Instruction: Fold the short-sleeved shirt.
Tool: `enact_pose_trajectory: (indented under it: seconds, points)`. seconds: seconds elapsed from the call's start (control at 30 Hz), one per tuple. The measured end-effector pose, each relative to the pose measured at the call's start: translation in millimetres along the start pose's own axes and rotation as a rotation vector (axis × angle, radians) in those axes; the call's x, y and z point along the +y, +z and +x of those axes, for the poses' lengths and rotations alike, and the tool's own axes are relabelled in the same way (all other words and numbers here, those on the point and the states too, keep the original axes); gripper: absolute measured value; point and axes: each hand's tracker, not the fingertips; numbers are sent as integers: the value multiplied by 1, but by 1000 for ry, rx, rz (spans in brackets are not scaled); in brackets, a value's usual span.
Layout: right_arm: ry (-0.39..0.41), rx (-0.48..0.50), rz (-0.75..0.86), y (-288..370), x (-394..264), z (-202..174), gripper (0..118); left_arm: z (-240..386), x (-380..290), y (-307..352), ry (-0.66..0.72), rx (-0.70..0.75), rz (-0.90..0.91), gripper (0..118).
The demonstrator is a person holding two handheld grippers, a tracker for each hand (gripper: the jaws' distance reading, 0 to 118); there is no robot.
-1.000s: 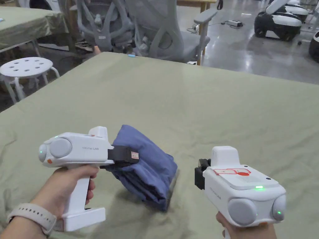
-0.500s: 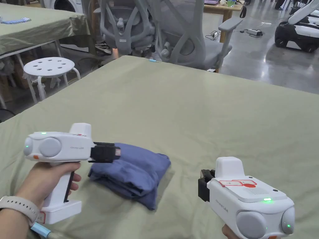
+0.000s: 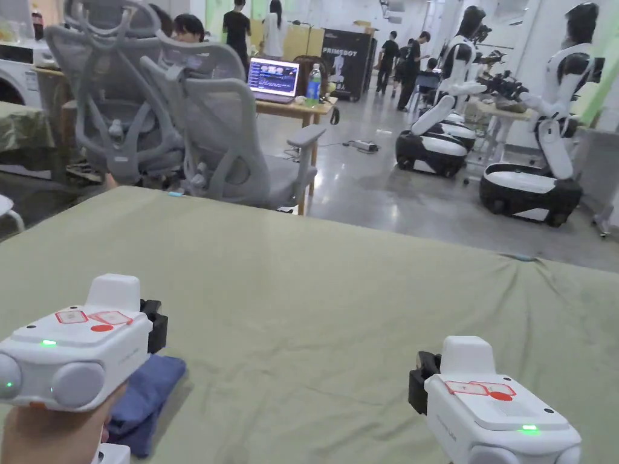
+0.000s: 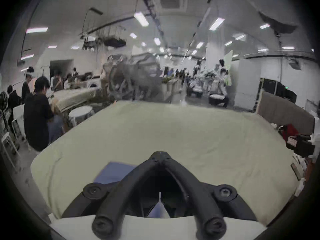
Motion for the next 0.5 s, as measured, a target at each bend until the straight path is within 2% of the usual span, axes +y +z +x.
enact_pose_trajectory:
  seconds: [0.2, 0.27, 0.37, 0.5]
  points:
    - [-1, -203, 94, 52, 22, 106, 0, 134, 47, 15, -26, -118, 148, 0]
    - [-5, -235, 116, 63, 30, 132, 0, 170, 60, 25, -50, -158, 172, 0]
    - [4, -274, 137, 81, 39, 151, 0, 208, 69, 43, -8, -211, 189, 0]
    - [-18, -244, 145, 94, 36, 157, 0, 233, 61, 53, -20, -201, 181, 0]
